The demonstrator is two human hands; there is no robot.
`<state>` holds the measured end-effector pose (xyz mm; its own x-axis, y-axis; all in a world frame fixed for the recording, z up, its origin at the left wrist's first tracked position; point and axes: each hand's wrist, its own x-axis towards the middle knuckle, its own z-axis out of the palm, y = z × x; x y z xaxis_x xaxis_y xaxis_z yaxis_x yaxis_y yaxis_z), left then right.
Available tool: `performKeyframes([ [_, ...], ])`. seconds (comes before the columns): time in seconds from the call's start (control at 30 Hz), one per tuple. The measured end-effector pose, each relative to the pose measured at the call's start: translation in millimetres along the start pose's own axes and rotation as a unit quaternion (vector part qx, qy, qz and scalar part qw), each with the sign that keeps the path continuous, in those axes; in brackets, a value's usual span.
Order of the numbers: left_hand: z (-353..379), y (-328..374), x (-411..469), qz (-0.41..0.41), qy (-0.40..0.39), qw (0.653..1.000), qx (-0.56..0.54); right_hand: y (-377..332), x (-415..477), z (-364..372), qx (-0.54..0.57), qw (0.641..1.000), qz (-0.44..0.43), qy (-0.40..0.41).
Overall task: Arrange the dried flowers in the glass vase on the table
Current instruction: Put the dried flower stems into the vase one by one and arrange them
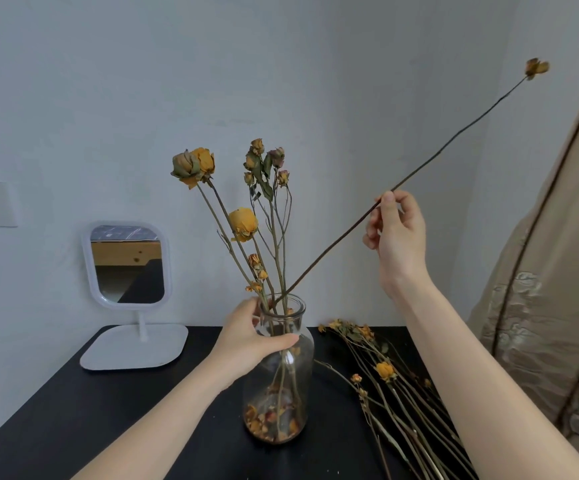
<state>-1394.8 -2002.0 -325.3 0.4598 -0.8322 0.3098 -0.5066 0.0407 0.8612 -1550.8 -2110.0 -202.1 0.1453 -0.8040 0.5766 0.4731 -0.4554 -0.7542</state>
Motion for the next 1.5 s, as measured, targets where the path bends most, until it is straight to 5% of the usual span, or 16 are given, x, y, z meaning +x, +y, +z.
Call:
performKeyframes([
  [0.2, 13, -3, 5, 0.014, 0.026, 0.999, 0.044, 1, -1, 4, -0.032, 0.999, -0.023, -0.029],
  [0.43, 22, -7, 0, -0.006, 0.002, 0.999, -0.041, 5, -6, 4, -0.085, 0.991, -0.005, -0.104],
  [0.83, 26, -8, -3, 0.000, 0.031, 0.998, -0.061, 47, -38, 9, -0.344, 0.894, 0.019, -0.287],
  [1.07, 26, -11, -2, -0.002, 0.025, 0.997, -0.066, 33, -25, 15, -0.199, 0.954, 0.050, -0.219],
  [1.5, 26, -13, 0, -0.007, 0.028, 0.998, -0.051, 42, -21, 17, -0.230, 0.951, 0.064, -0.194],
])
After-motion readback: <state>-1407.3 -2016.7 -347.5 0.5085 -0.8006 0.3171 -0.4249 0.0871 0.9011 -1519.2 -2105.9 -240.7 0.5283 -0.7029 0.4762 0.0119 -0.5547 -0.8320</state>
